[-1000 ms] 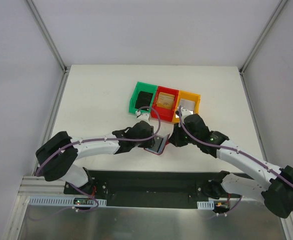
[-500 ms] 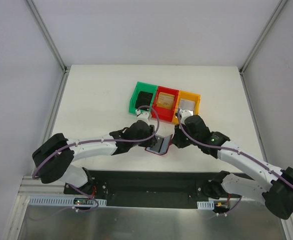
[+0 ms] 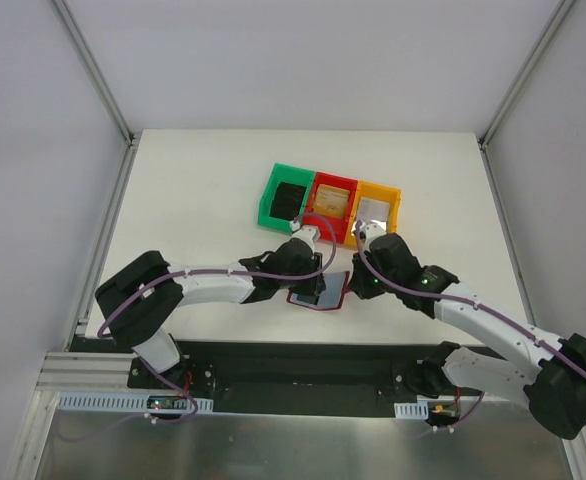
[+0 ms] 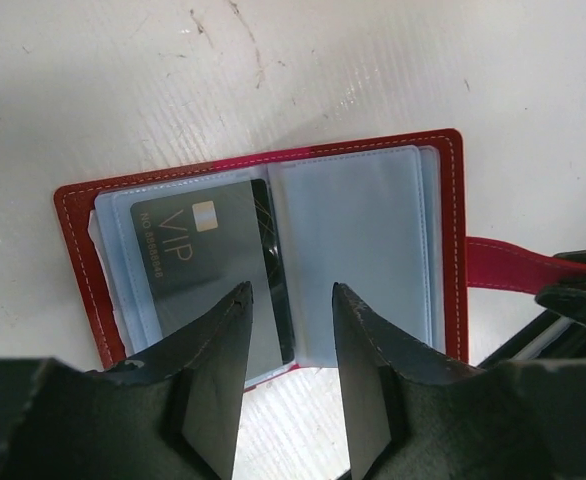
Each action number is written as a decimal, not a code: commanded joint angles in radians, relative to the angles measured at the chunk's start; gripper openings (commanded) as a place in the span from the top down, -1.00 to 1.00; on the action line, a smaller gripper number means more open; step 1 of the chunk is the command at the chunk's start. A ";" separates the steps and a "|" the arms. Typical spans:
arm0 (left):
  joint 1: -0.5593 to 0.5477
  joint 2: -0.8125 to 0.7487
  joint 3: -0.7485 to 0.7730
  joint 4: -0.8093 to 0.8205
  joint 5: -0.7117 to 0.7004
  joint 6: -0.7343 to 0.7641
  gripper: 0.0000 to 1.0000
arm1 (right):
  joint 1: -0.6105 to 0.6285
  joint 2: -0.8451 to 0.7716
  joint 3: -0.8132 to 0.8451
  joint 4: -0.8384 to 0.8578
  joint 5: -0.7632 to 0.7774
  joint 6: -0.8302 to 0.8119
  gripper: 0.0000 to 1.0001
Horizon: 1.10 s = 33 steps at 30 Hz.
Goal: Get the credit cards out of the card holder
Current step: Remove the credit card from the card holder.
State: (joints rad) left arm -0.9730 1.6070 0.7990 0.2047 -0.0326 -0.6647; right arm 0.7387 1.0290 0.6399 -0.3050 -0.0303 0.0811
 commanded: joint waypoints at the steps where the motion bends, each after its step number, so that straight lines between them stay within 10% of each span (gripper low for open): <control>1: 0.014 0.013 -0.012 0.033 -0.006 0.007 0.28 | -0.016 -0.006 -0.006 -0.020 0.024 -0.009 0.87; 13: 0.025 -0.019 -0.080 0.053 -0.030 -0.024 0.29 | -0.032 -0.064 0.063 -0.100 0.060 0.009 -0.06; 33: 0.114 -0.236 -0.256 0.058 -0.150 -0.082 0.24 | -0.024 0.210 -0.043 0.357 -0.146 0.249 0.05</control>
State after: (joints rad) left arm -0.8871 1.3476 0.5884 0.2325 -0.1555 -0.7002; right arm 0.7105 1.1881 0.5838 -0.0982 -0.1333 0.2672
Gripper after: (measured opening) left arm 0.384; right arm 0.476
